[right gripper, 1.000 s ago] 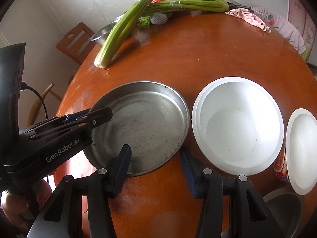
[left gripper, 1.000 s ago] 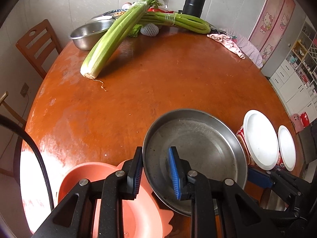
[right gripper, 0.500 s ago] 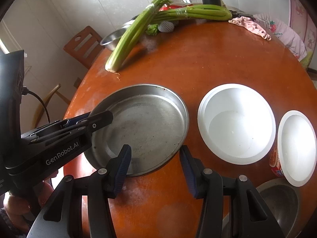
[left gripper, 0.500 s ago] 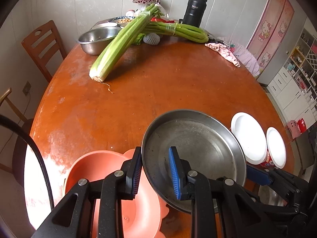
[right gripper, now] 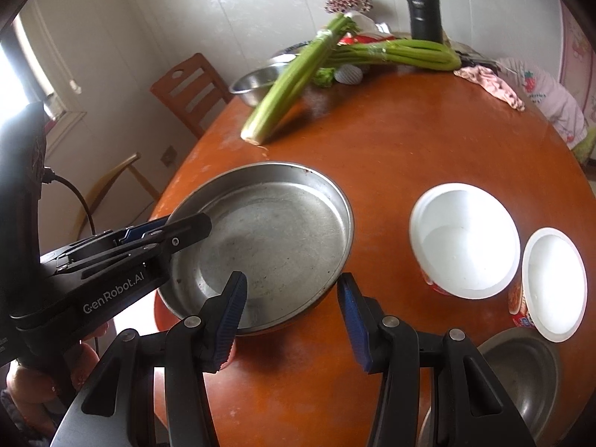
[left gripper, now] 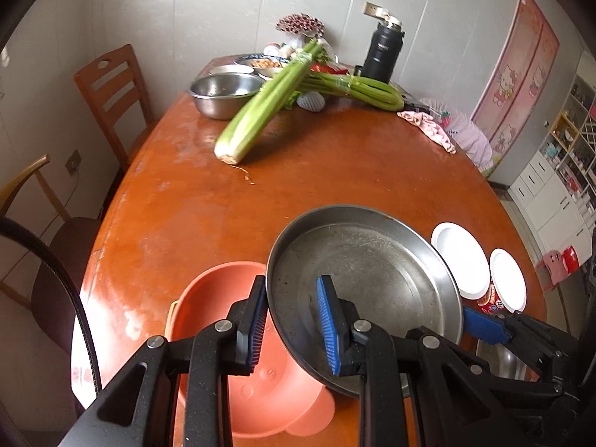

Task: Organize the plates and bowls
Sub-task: 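Carry the steel pan with the left gripper onto the orange bear plate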

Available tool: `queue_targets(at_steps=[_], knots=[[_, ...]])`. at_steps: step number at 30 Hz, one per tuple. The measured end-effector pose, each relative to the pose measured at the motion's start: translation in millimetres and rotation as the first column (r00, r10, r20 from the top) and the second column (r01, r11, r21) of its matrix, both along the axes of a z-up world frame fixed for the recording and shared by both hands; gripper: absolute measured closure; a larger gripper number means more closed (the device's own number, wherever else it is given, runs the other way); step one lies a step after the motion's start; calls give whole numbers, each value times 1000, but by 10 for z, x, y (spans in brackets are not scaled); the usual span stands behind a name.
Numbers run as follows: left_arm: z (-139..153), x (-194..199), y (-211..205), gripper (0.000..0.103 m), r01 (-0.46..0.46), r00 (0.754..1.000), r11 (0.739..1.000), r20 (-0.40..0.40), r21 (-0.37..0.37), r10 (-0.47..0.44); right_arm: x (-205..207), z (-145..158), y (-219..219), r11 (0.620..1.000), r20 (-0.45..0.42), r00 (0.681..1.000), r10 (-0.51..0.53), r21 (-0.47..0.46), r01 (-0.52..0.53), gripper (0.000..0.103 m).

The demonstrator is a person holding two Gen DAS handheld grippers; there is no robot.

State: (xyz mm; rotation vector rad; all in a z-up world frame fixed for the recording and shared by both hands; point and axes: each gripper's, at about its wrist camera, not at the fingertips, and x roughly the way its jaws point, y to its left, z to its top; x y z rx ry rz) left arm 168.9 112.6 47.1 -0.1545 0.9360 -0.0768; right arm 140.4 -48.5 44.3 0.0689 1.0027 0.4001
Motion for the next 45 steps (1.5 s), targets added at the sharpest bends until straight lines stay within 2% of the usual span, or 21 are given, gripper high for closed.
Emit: queue_targets(at_steps=[9,20,45], knots=[[76,-237,247,77,-51,998,999,37,-11,51,-125,99,239,998,30,998,62,-2,-62,50],[87,-413,482,77,-93,994,996,56,-14,94,-202,60,443,994,37,993,112,-5,-112,50],[-191,-474,810,77,-125,992,992,20,-1,125,-171,-227,866,983,-3,984,175,-63,-175,50]])
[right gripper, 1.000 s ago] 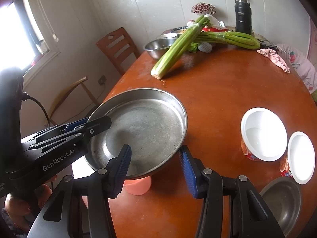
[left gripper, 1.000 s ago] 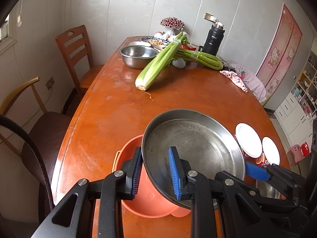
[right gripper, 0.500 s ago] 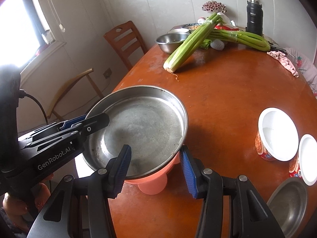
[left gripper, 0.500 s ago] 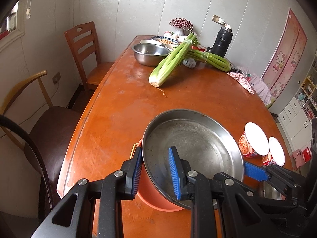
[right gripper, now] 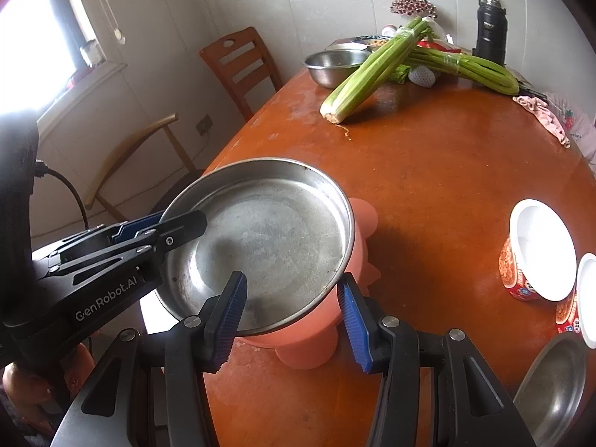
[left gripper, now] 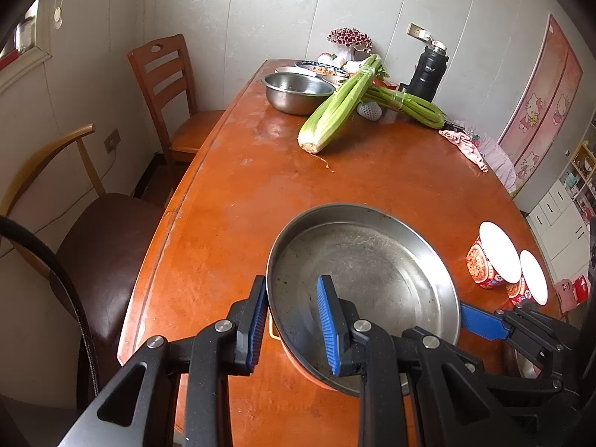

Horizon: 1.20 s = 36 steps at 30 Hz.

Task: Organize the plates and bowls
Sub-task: 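Lower the shallow steel pan onto the orange bear plate with left gripper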

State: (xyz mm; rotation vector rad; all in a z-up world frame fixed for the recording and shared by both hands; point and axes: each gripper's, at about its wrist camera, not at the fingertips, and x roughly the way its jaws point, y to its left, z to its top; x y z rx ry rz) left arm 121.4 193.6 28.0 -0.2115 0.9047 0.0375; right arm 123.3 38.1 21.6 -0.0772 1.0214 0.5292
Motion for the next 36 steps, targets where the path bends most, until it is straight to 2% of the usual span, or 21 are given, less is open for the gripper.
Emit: queue_targets(at_steps=[11,15,20,36], knots=[[-227,56,130,77,4,999,1000,-41,-15,-4,22,-210,144,999,-30,999,16,-48,-17,50],[-282,84,124,77,1,999,1000,-55,-10,-2,28,-288,204,995,-24,999,30,-92,-32,50],[-304,88,154,77,2,998,1000,-57,-16,-3,39,-386,218,993,-41,998,42,-110,-46,50],[-360,113,156,77,14,997,999,-72,-32,-16,55,-463,268,985,-11,999,41,-168,-42,50]])
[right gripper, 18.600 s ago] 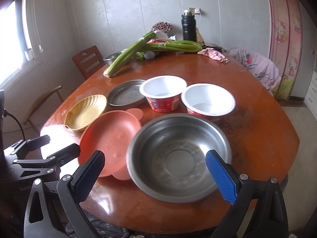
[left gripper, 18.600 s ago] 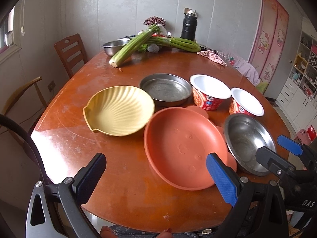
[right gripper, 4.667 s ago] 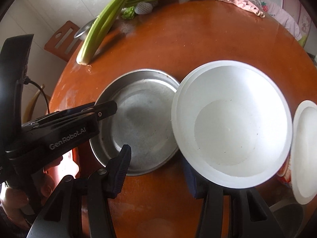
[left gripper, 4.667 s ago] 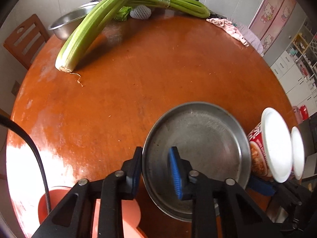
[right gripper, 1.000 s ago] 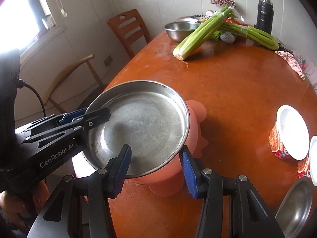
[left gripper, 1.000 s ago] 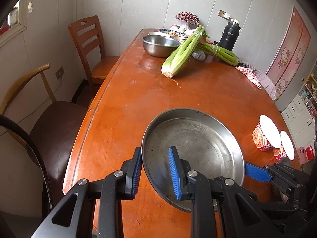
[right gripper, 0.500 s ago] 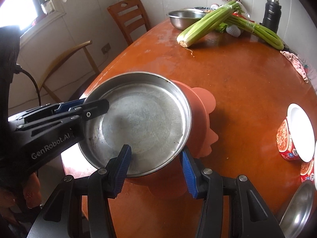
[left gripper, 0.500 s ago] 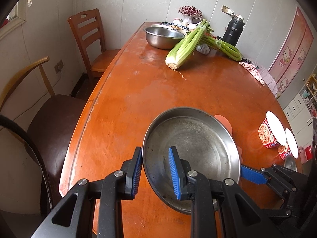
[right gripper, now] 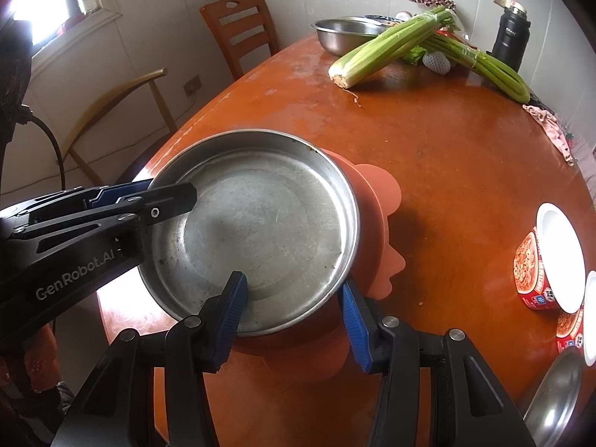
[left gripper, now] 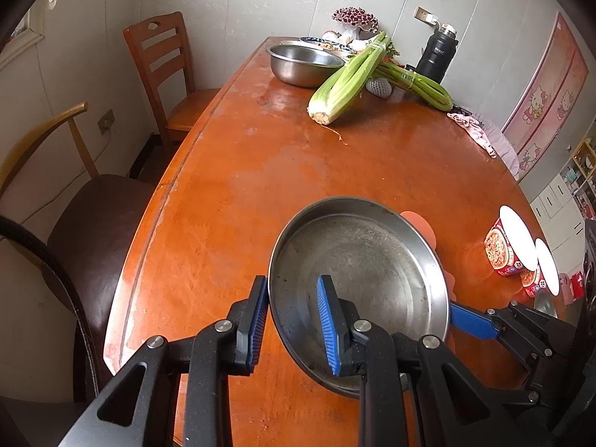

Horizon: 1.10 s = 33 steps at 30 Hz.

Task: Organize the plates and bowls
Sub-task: 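Lower the shallow steel pan onto the orange bear plate with left gripper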

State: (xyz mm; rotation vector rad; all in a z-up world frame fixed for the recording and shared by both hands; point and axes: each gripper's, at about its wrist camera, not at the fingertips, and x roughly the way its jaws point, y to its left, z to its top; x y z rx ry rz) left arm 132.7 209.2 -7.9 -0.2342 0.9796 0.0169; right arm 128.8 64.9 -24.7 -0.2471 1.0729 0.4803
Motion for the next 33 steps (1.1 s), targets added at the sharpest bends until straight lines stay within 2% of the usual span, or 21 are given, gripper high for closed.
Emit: queue_targets(at_steps=[23,33], knots=[[-40,19,-18,77,12,1000,1000,-11,-10,-12,-17,13,-36,1000,-4,1000,-4,4,4,51],[-87,28,-94,77,33,999,999,-13,-19,-33,-11,82,-169,999,-8,999,-33,41,34,51]])
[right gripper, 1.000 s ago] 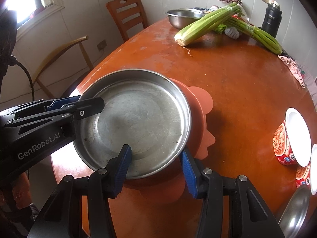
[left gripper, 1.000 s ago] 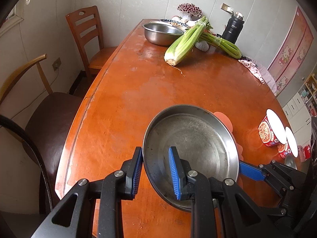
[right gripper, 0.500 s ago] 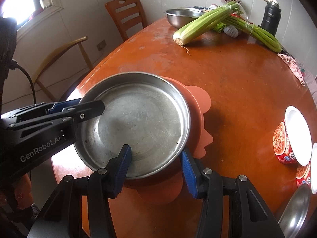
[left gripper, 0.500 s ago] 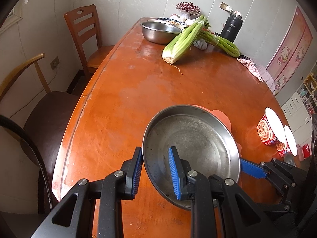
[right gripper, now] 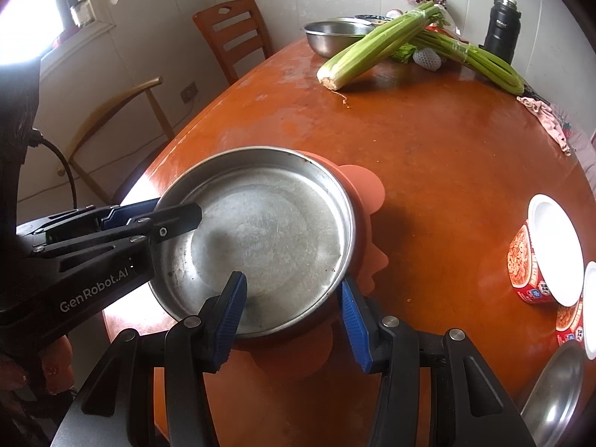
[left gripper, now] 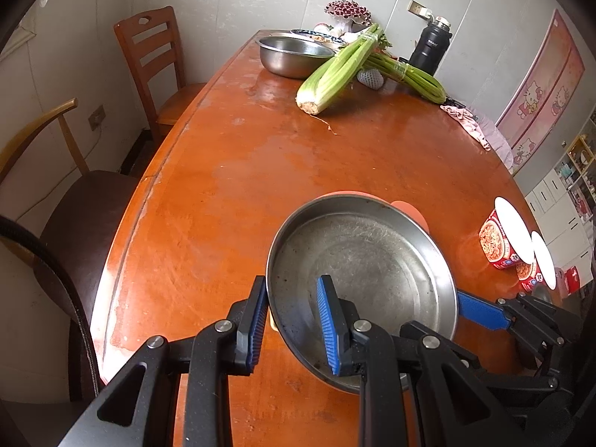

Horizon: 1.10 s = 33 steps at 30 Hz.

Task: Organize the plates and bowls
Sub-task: 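Lower the shallow steel pan onto the orange bear plate with left gripper, then open the left gripper to release the steel pan rim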

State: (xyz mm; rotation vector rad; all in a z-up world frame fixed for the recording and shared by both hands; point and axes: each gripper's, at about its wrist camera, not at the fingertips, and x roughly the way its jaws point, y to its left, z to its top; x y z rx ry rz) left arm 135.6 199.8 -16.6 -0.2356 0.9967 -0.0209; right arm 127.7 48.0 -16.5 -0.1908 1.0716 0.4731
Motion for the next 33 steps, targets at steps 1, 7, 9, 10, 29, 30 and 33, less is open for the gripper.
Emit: queue_targets(at_steps=[1,7,9,10,29,30,33], knots=[[-1,3,-13,77,1,1000,1000,0,0,-1,-1,3,-12,1000,-2,1000,-3,4,3,51],[10,17,-52,77,6,1000,1000,-5,4,-6,-16,23,-78,1000,-2,1000,-12,12,12,51],[16,18,-48,77,3,1000,1000,-5,4,-3,-17,26,-87,1000,-4,1000,-11,17,11,51],[17,16,-48,77,1,1000,1000,-6,3,-1,-17,27,-86,1000,-3,1000,-8,15,8,51],[89,-44,-29,70,-5,1000,1000,8,-3,5,-68,202,-123,998,57,998,21,50,-24,47],[96,-50,-20,67,-6,1000,1000,10,-2,6,-65,211,-130,998,57,998,20,58,-23,47],[119,-59,19,61,-16,1000,1000,16,-9,16,-76,223,-131,998,62,998,26,57,-29,46]])
